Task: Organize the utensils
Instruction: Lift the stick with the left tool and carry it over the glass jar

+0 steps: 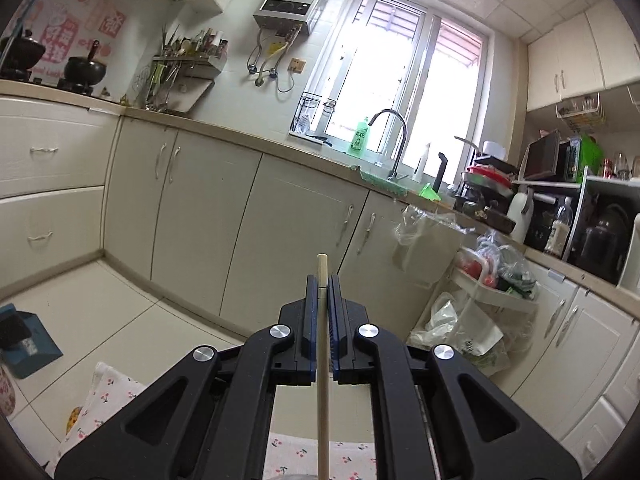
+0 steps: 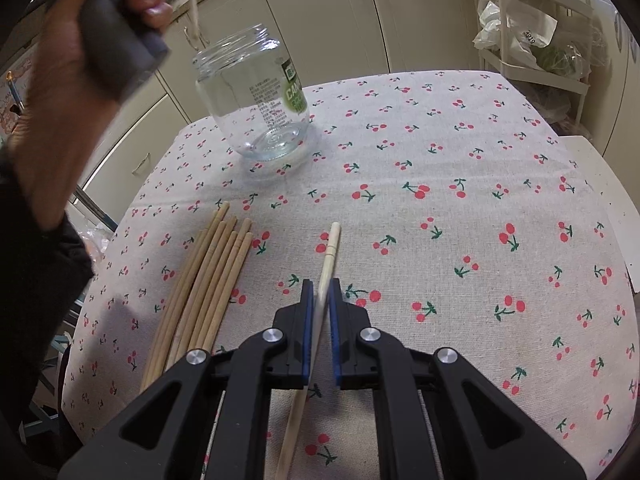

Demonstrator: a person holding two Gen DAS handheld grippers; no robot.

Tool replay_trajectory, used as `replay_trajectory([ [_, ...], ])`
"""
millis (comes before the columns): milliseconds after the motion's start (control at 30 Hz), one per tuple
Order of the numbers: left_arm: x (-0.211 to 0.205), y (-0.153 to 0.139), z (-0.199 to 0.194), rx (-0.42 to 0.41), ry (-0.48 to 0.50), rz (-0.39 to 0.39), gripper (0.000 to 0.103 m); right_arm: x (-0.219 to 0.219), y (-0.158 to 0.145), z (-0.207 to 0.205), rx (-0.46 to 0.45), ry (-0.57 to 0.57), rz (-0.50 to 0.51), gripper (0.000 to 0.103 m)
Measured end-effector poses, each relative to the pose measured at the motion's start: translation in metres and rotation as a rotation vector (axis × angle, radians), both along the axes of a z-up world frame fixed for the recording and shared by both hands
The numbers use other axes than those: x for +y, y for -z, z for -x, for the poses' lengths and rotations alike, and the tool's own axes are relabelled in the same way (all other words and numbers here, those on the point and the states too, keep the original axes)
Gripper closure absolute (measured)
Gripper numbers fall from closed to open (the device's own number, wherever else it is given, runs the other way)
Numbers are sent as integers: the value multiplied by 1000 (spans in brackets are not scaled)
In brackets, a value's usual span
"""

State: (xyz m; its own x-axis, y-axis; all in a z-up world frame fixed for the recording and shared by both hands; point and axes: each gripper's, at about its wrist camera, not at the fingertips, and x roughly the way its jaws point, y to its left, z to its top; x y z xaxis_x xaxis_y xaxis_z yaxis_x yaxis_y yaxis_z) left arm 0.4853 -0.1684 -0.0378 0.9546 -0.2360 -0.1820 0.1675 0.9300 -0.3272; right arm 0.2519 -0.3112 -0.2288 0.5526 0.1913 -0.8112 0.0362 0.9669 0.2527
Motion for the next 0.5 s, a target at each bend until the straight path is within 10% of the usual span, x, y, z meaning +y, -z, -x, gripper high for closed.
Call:
replay_trajectory([
  [500, -6, 41, 10, -33, -2, -39, 98, -1, 0, 0, -3, -2, -12, 94],
])
